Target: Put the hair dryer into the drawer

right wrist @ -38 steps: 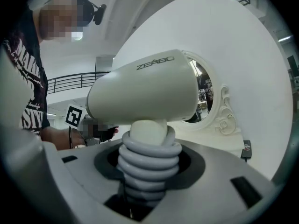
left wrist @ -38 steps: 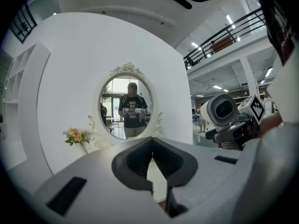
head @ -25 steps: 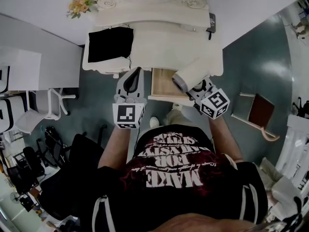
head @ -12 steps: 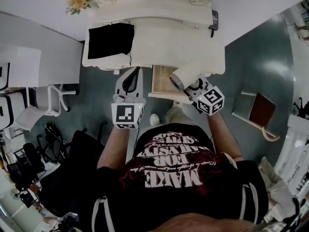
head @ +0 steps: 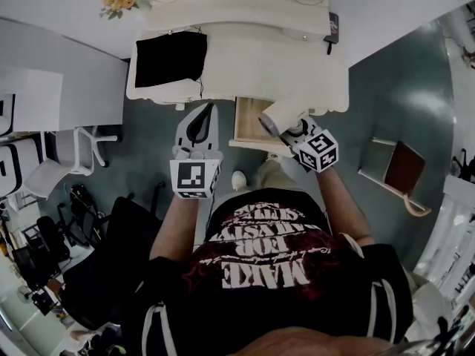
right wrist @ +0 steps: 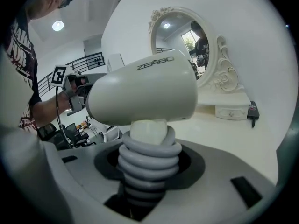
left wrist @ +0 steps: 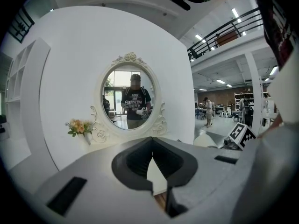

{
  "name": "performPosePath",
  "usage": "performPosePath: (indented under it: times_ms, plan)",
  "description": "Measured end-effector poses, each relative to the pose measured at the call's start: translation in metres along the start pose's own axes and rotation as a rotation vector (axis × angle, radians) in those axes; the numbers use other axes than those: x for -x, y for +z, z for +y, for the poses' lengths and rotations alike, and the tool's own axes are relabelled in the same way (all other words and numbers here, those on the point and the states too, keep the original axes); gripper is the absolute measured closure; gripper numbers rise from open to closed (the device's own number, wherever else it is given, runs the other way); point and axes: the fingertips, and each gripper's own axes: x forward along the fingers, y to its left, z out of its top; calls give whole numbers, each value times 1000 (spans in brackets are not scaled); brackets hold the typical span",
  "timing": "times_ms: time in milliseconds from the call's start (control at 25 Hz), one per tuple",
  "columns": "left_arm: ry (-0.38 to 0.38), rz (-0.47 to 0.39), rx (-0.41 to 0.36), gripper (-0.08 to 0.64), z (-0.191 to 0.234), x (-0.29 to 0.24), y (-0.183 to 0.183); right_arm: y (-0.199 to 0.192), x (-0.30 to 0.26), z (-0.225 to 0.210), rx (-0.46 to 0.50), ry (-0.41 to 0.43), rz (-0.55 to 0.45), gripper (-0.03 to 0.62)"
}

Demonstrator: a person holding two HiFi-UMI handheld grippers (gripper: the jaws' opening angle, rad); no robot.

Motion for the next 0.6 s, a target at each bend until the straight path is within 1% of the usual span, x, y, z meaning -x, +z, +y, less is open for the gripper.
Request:
performPosePath:
  times_ms: [480,600]
  plan:
    - [7,6,6,555,8,-3,-1,-39,-22,-17,-11,-15,103,396]
    - [9,6,6,555,10,-1,-2,-47,-28,-20,-31,-14,115,396]
